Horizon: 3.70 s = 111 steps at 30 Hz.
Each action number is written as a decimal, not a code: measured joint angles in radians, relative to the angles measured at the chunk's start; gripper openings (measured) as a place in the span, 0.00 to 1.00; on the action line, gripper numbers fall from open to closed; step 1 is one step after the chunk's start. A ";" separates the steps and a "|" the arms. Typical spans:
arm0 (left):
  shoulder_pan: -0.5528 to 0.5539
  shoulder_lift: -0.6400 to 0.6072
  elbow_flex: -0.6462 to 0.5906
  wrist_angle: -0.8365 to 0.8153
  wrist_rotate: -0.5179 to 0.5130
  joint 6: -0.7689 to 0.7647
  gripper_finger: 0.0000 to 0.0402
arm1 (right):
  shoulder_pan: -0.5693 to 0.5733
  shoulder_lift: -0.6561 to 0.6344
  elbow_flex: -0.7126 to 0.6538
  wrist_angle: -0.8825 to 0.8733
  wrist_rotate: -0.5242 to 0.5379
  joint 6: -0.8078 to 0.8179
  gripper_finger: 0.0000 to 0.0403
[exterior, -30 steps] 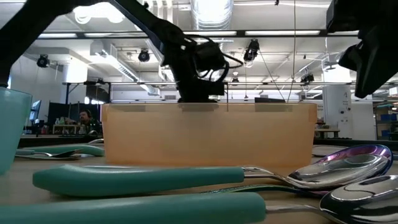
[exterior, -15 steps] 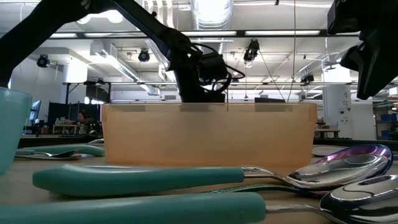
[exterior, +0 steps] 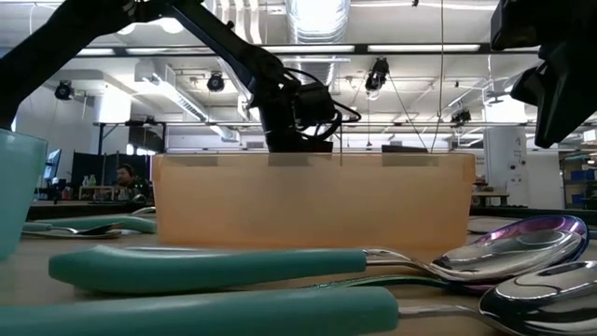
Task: Sort silverware by color (type)
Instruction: Put the violet spoon into the green bin
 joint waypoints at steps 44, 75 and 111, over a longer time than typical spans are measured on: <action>0.065 0.078 -0.009 -0.174 0.145 0.037 0.11 | 0.000 0.000 0.000 -0.004 0.000 -0.002 0.20; -0.019 -0.170 -0.005 -0.263 0.149 -0.083 0.00 | 0.000 0.000 0.000 0.000 -0.004 -0.001 0.20; -0.001 -0.023 -0.002 -0.200 0.095 0.021 0.30 | 0.000 0.000 0.000 0.001 -0.003 -0.023 0.20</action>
